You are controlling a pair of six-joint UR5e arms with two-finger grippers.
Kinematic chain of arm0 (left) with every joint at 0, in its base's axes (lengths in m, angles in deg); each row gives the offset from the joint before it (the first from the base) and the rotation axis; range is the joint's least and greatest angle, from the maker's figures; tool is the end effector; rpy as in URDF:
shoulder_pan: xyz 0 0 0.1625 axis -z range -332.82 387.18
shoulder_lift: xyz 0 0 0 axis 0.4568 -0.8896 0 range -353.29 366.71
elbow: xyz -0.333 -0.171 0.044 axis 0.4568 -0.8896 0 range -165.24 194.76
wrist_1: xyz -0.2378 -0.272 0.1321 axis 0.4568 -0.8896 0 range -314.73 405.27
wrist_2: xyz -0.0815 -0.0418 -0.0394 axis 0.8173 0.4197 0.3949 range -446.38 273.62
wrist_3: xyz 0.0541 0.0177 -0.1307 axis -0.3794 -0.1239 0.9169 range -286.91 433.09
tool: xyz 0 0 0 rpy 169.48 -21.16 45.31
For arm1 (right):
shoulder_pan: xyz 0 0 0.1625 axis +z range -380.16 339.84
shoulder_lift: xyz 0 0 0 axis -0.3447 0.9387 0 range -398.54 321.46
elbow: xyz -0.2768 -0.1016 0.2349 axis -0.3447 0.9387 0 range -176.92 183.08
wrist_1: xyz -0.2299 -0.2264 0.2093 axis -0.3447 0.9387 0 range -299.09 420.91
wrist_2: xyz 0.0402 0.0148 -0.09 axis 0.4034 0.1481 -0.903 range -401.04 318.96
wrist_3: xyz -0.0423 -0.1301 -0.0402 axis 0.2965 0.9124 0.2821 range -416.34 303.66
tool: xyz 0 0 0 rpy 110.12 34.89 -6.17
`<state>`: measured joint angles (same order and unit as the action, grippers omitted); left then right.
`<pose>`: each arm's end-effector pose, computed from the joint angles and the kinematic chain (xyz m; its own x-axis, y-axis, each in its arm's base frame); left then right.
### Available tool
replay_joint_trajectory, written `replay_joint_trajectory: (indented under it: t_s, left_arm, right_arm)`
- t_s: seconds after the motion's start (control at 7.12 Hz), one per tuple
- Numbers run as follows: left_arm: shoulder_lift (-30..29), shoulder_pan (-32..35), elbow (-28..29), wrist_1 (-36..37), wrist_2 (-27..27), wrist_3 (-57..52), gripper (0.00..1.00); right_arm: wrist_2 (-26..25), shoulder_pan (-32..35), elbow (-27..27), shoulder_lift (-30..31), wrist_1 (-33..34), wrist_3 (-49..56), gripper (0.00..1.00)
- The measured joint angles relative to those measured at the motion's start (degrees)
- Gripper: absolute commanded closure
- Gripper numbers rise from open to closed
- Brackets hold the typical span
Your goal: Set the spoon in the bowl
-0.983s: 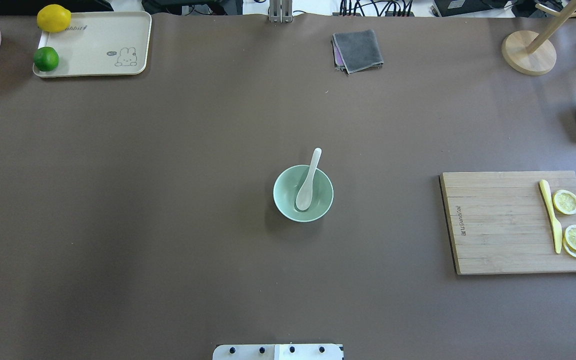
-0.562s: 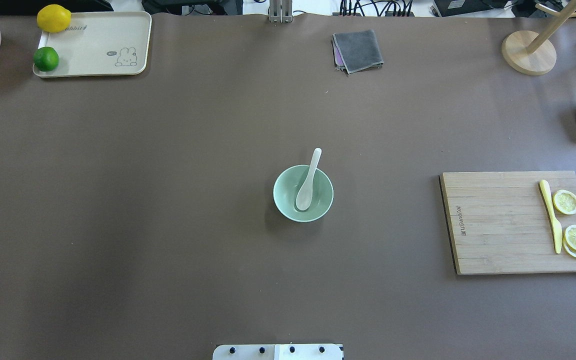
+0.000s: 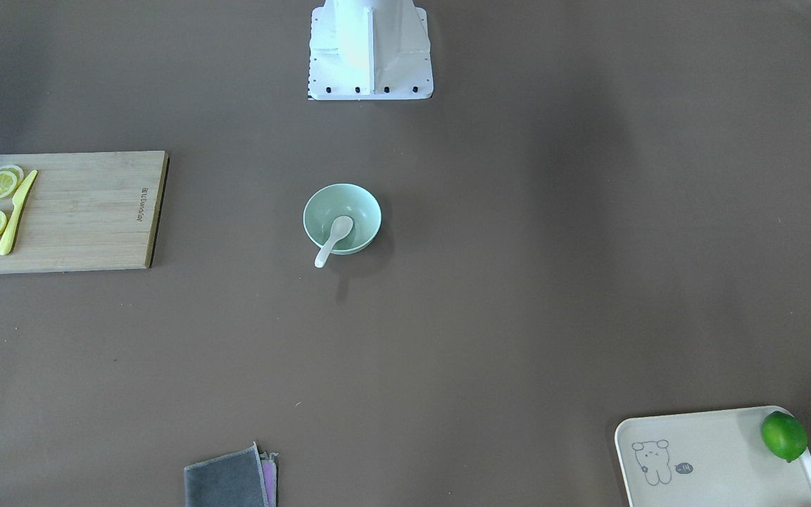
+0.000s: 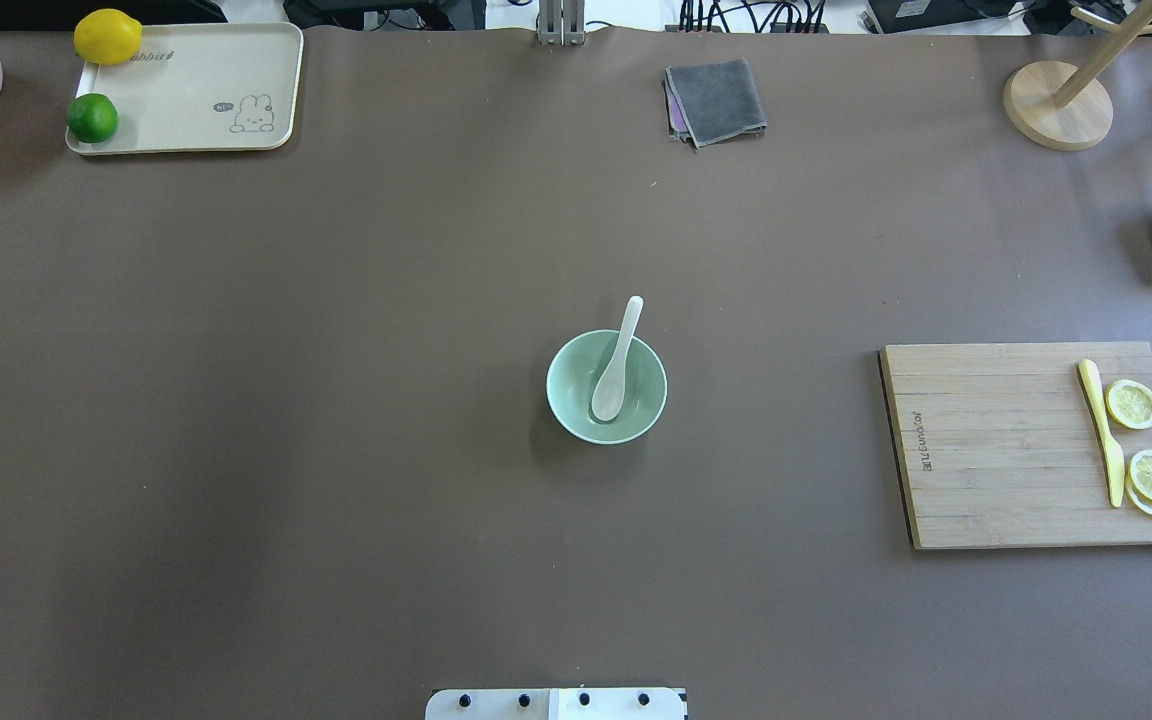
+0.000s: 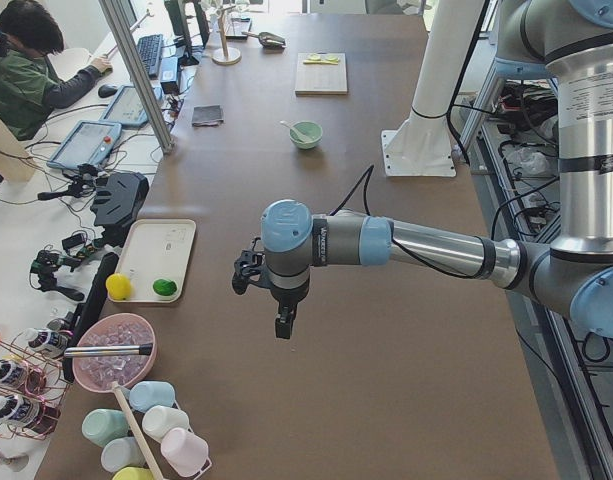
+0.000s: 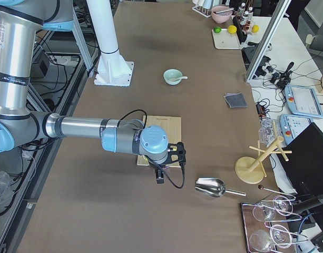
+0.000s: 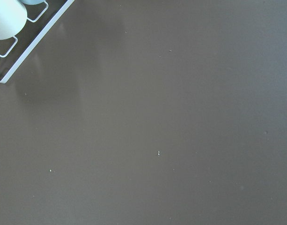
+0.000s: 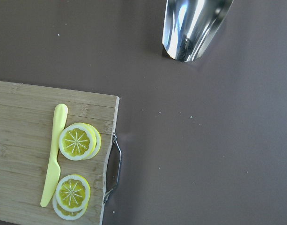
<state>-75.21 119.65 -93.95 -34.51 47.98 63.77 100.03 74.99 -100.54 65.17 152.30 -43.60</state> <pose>-0.0509 -0.4002 0.5703 0.7120 0.1364 -0.6888 -0.0732 0.9900 0.1204 0.0553 -0.3652 0.6214 0.6285 -0.1451 0.7642 0.0500 0.9880 0.1464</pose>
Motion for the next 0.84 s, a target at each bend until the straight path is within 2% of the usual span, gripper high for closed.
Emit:
replay_joint_trajectory:
  t_s: [0.84]
  left_arm:
    - [0.0,0.0,-0.1,-1.1,0.0,0.0,0.01]
  right_arm:
    - [-0.1,0.0,0.0,0.0,0.0,-0.1,0.0]
